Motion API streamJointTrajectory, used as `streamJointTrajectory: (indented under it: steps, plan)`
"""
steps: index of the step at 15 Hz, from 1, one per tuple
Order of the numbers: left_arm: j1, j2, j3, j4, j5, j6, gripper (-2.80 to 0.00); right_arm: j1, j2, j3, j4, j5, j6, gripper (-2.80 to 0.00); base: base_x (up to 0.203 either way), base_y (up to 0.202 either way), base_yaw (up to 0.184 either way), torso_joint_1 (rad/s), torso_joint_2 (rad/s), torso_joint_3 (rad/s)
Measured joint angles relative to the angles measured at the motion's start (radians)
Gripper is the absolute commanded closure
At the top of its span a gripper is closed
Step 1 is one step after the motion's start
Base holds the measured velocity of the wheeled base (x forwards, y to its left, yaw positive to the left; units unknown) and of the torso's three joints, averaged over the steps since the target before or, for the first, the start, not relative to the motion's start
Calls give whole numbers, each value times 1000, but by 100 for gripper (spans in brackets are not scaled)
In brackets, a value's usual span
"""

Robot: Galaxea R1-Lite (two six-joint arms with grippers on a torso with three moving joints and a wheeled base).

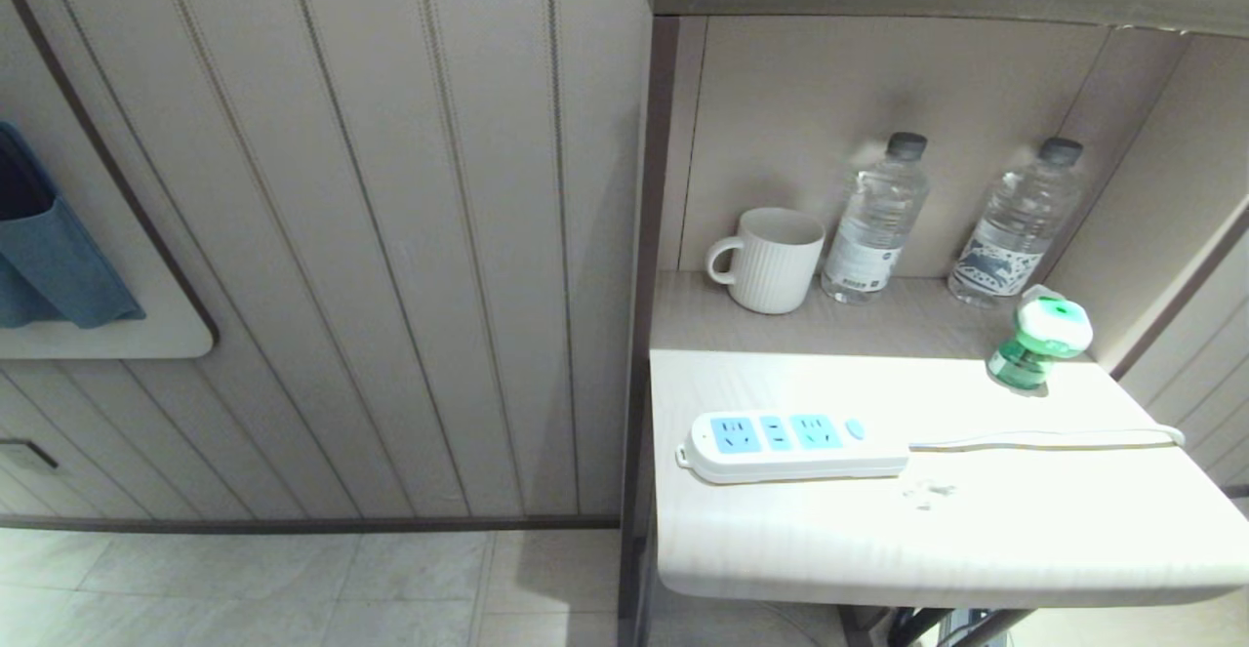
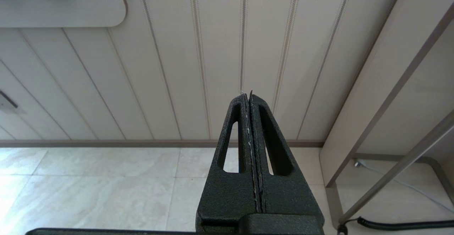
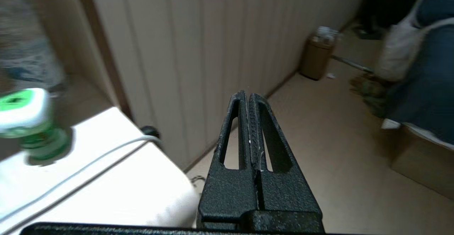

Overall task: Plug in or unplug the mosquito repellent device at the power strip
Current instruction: Pick up the mosquito repellent liquid

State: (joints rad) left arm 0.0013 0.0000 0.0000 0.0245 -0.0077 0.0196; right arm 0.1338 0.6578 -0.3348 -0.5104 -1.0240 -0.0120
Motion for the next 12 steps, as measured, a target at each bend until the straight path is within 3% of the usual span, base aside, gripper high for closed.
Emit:
streamJointTrajectory:
  steps: [4,7,9,12]
  plan:
    - [0,0,0,0,0,0,0,-166,-201,118,9,31,-113,0,0,0,0,0,0,0]
    - [0,0,0,0,0,0,0,-223,-322,208,22,155,-124,0,0,0,0,0,0,0]
    - [0,0,0,0,0,0,0,-233,-352,263,27,368,-74,0,0,0,0,0,0,0]
    - [0,0,0,0,0,0,0,-238,-372,314,114,776,0,0,0,0,0,0,0,0]
